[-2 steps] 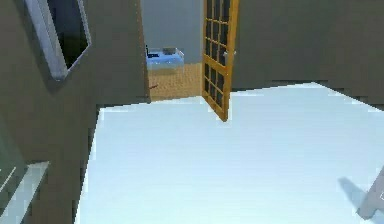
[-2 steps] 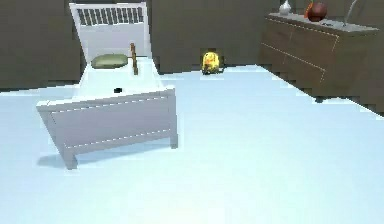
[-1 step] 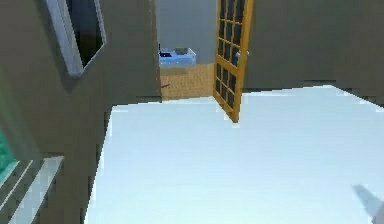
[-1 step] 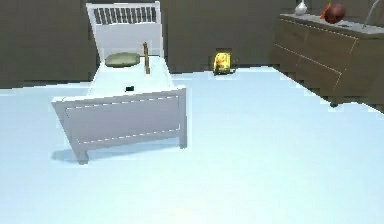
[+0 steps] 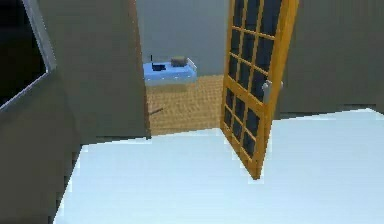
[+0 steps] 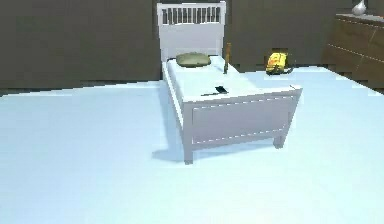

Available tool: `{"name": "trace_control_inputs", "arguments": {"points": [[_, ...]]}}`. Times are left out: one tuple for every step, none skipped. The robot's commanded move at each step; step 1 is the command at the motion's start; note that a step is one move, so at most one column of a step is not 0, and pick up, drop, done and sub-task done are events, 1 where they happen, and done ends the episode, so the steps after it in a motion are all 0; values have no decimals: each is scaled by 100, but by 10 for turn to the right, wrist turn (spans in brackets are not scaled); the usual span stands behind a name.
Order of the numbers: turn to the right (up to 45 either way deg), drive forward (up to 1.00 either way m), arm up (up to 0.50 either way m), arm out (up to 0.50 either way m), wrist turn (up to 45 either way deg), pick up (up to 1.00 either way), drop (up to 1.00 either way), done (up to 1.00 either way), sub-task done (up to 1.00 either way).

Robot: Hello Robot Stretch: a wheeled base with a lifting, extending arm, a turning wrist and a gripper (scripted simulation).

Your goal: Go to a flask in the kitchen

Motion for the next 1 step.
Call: {"name": "trace_control_inputs", "arguments": {"points": [[0, 100, 0, 0, 0, 0, 0, 0, 0]]}}
